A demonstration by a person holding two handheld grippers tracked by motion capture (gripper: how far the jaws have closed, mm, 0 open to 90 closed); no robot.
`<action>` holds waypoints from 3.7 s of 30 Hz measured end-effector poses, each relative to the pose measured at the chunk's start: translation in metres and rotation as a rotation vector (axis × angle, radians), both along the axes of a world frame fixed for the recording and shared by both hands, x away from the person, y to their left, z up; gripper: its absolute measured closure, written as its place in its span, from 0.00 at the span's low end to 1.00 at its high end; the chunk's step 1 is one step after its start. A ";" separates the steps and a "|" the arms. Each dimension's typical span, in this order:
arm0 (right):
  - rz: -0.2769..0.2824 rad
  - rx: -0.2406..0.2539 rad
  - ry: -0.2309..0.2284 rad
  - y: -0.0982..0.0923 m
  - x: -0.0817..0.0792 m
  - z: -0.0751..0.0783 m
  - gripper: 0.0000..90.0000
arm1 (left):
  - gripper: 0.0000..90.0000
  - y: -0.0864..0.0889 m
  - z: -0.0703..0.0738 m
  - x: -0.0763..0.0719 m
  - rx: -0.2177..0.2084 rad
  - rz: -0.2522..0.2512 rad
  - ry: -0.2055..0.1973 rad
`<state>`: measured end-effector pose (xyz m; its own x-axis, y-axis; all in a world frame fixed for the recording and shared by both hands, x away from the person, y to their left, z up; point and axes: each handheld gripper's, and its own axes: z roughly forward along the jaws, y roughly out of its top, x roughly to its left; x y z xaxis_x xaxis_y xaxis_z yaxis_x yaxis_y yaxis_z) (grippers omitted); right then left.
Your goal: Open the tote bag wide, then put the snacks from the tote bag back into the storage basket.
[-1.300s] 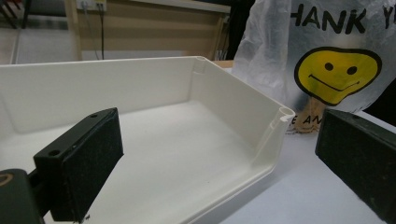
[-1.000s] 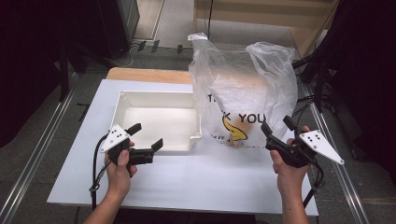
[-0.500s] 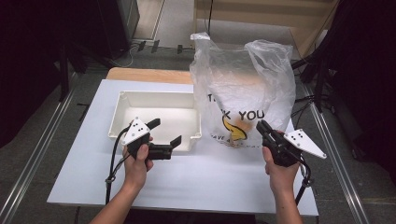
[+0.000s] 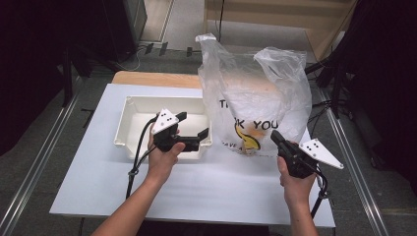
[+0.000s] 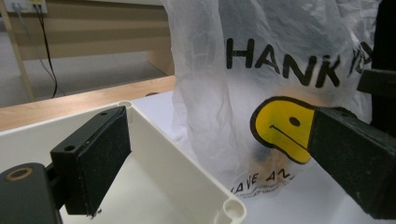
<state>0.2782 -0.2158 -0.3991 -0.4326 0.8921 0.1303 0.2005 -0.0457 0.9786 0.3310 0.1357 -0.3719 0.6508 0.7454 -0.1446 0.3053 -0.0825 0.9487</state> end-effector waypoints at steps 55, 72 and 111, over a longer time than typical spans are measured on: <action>-0.077 0.084 0.039 -0.003 0.003 0.019 0.29 | 1.00 -0.056 -0.038 -0.015 0.040 -0.168 0.122; -0.100 0.051 0.107 -0.009 0.011 -0.005 1.00 | 0.49 -0.054 -0.035 -0.023 -0.014 -0.136 0.121; -0.158 0.012 0.194 -0.018 0.025 -0.036 1.00 | 0.99 -0.052 -0.003 -0.010 -0.059 -0.104 0.082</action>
<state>0.3036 -0.2342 -0.4354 -0.2537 0.9445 0.2087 0.3741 -0.1031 0.9216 0.3212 0.0836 -0.3750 0.7083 0.6632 -0.2420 0.3747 -0.0626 0.9250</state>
